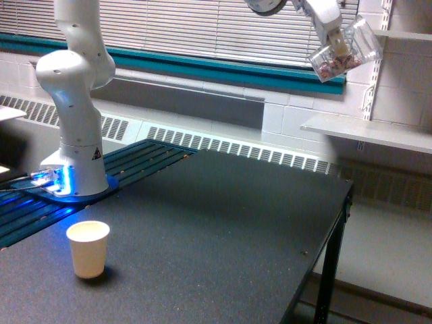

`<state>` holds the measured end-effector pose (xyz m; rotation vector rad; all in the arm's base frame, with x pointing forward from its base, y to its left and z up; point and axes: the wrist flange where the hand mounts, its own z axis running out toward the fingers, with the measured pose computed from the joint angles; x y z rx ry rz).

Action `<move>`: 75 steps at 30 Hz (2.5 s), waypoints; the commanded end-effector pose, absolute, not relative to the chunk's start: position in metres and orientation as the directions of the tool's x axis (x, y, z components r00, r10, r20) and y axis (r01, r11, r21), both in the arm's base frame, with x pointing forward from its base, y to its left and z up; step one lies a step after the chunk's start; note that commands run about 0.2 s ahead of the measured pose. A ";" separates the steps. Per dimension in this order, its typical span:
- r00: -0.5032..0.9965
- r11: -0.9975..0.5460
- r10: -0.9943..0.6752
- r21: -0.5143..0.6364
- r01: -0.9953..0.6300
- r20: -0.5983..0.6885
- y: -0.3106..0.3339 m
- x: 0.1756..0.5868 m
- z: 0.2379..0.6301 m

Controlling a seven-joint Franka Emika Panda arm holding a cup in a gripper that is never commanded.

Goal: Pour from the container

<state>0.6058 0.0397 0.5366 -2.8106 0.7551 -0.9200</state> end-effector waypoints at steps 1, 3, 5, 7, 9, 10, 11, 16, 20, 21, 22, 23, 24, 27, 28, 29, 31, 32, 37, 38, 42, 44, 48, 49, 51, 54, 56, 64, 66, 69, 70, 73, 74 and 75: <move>0.651 -0.873 -0.485 -0.277 -0.403 0.584 0.038 0.588 0.588; 0.646 -0.873 -0.485 -0.282 -0.398 0.590 0.037 0.585 0.593; 0.634 -0.870 -0.491 -0.294 -0.396 0.597 0.036 0.579 0.601; 0.622 -0.868 -0.494 -0.304 -0.393 0.607 0.034 0.574 0.610; 0.611 -0.868 -0.494 -0.313 -0.384 0.618 0.031 0.567 0.621; 0.610 -0.869 -0.493 -0.314 -0.382 0.620 0.029 0.565 0.622; 0.611 -0.870 -0.491 -0.313 -0.382 0.621 0.027 0.565 0.621; 0.613 -0.875 -0.482 -0.301 -0.380 0.626 0.014 0.562 0.613; 0.619 -0.881 -0.469 -0.282 -0.380 0.630 -0.002 0.558 0.604; 0.620 -0.883 -0.464 -0.274 -0.381 0.633 -0.007 0.557 0.602; 0.621 -0.883 -0.463 -0.270 -0.383 0.633 -0.012 0.555 0.600; 0.623 -0.883 -0.462 -0.266 -0.386 0.631 -0.016 0.554 0.596; 0.625 -0.885 -0.459 -0.258 -0.388 0.632 -0.021 0.552 0.594; 0.622 -0.883 -0.457 -0.242 -0.401 0.636 -0.035 0.546 0.586; 0.623 -0.885 -0.452 -0.234 -0.402 0.638 -0.041 0.544 0.585; 0.625 -0.885 -0.451 -0.229 -0.406 0.637 -0.046 0.542 0.582; 0.629 -0.882 -0.455 -0.221 -0.416 0.631 -0.054 0.537 0.576; 0.629 -0.881 -0.456 -0.217 -0.421 0.630 -0.058 0.534 0.574; 0.630 -0.879 -0.452 -0.197 -0.434 0.631 -0.081 0.521 0.562; 0.631 -0.879 -0.451 -0.193 -0.436 0.630 -0.086 0.518 0.559; 0.630 -0.872 -0.460 -0.186 -0.453 0.625 -0.105 0.505 0.548; 0.630 -0.867 -0.468 -0.184 -0.464 0.620 -0.114 0.497 0.541; 0.637 -0.857 -0.482 -0.174 -0.484 0.602 -0.131 0.477 0.526; 0.634 -0.856 -0.481 -0.166 -0.490 0.606 -0.138 0.470 0.524; 0.634 -0.855 -0.477 -0.154 -0.495 0.609 -0.146 0.461 0.520; 0.634 -0.850 -0.477 -0.138 -0.508 0.608 -0.160 0.444 0.511; 0.639 -0.849 -0.475 -0.122 -0.515 0.606 -0.169 0.432 0.506; 0.648 -0.832 -0.480 -0.070 -0.551 0.591 -0.192 0.381 0.486; 0.656 -0.831 -0.476 -0.055 -0.554 0.586 -0.195 0.370 0.478; 0.667 -0.830 -0.473 -0.036 -0.557 0.576 -0.200 0.354 0.468; 0.669 -0.829 -0.473 -0.032 -0.559 0.574 -0.201 0.350 0.466; 0.673 -0.826 -0.473 -0.019 -0.564 0.568 -0.204 0.336 0.459; 0.674 -0.825 -0.472 -0.015 -0.565 0.568 -0.204 0.333 0.457; 0.676 -0.825 -0.471 -0.011 -0.565 0.567 -0.205 0.329 0.455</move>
